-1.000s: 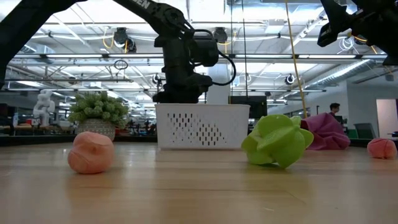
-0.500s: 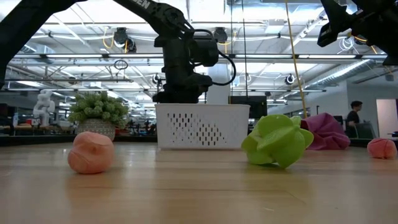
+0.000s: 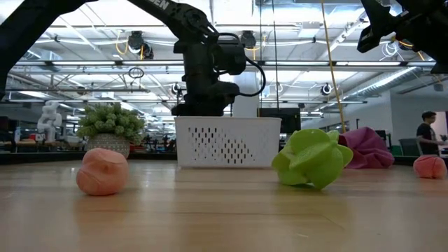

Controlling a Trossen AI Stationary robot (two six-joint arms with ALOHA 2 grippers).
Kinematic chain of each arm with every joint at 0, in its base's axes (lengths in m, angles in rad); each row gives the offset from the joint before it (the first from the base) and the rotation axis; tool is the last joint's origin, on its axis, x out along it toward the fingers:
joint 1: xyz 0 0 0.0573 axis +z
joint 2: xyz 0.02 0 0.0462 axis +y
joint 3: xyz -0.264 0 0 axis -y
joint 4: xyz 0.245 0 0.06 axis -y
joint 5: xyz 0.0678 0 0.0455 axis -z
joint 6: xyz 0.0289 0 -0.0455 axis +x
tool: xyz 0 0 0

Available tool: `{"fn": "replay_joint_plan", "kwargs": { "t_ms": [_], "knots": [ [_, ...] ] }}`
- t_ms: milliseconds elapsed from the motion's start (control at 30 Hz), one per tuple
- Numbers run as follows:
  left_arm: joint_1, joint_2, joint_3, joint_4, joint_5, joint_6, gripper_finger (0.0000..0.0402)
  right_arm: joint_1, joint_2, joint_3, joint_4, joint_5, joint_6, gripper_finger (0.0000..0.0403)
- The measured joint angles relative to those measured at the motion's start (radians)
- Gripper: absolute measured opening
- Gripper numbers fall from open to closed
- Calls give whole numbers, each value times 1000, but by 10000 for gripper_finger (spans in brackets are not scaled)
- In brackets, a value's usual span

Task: Pick and placing Produce into tupperware
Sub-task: Put the top red strawberry into the white bin, then put the left pink peach into the white bin

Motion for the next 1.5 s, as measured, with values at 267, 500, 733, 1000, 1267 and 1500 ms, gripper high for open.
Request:
{"fn": "replay_joint_plan", "kwargs": {
  "t_ms": [267, 500, 733, 1000, 1267, 1500],
  "knots": [
    [1, 0, 0, 0, -5, -15, 230, 0, 0, 0, 0, 0, 36, 151],
    [2, 0, 0, 0, -45, -1, 243, 0, 0, 0, 0, 0, -25, 151],
    [2, 0, 73, -35, -45, 22, 237, 0, 0, 0, 0, 0, -110, 151],
    [-13, -1, 295, -142, -60, 79, 239, 0, 0, 0, 0, 0, -100, 151],
    [-107, -2, 525, -451, -116, 38, 239, 0, 0, 0, -9, -4, -98, 151],
    [-296, -1, 546, -600, -107, -173, 239, 0, 0, 0, -32, -4, -98, 151]
  ]
}}
